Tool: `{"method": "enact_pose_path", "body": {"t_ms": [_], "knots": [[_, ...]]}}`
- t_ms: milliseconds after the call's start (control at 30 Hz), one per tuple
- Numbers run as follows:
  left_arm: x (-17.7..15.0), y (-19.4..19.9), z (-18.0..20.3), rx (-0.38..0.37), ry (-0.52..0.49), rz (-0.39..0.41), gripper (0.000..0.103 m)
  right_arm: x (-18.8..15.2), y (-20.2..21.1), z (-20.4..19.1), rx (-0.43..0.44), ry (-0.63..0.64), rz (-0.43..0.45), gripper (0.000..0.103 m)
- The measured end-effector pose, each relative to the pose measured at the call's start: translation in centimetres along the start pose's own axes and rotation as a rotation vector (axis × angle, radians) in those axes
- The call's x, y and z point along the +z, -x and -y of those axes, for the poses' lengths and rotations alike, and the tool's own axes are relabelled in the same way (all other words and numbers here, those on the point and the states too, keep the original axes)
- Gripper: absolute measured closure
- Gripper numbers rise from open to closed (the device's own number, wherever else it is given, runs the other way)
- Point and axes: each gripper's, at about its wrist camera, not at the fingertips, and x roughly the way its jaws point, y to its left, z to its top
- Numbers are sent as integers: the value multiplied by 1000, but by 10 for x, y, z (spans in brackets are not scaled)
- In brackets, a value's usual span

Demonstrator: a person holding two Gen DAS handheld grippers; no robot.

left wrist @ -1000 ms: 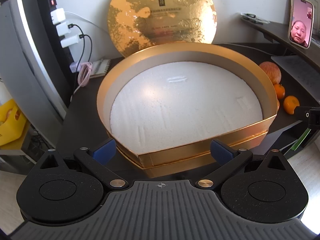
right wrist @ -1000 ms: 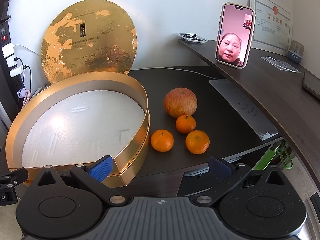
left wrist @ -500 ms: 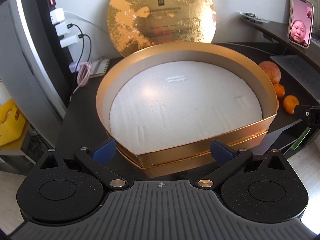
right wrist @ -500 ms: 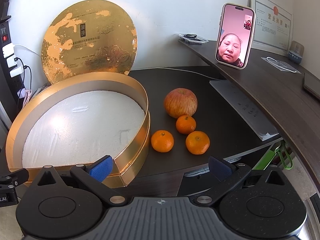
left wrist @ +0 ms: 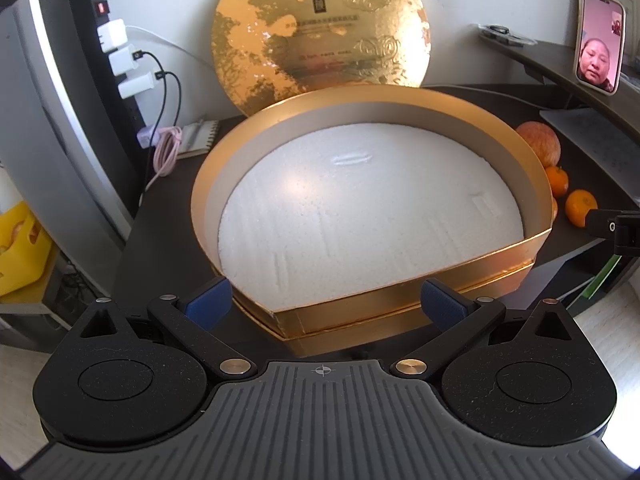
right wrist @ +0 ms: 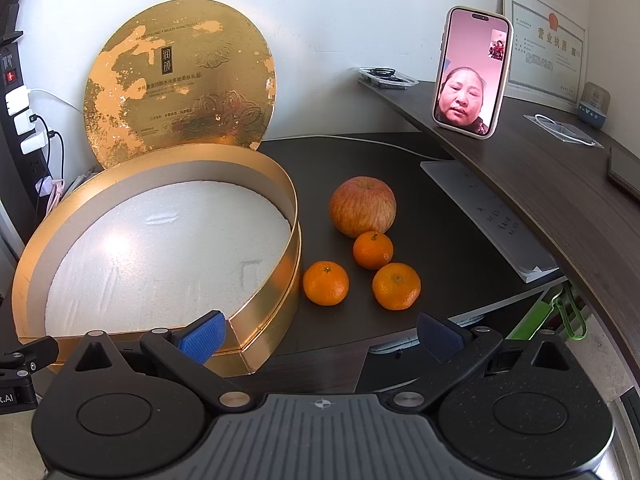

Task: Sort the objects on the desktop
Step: 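Move the right gripper toward the mandarin oranges beside the gold box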

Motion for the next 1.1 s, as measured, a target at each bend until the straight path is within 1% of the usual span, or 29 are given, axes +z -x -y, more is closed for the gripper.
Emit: {"method": "enact_pose_path", "body": {"t_ms": [367,600,733,967,1100], "knots": [[0,-2,2,-2,-7,-1,0,-1,-7,10,-6,-14,0,0],[6,-10,11,-46,-17,0,3,-2,-23,32,35,-53,27,0],[10,-17,18,-44,-24,-4,2,-3,-34,45,58,-77,42,0],[24,-34,24,-70,5,-22,2,-4,-52,68,100,-117,67,0],[31,-44,27,-73,39,-33,2,-4,-68,80,108,-137,54,0]]}}
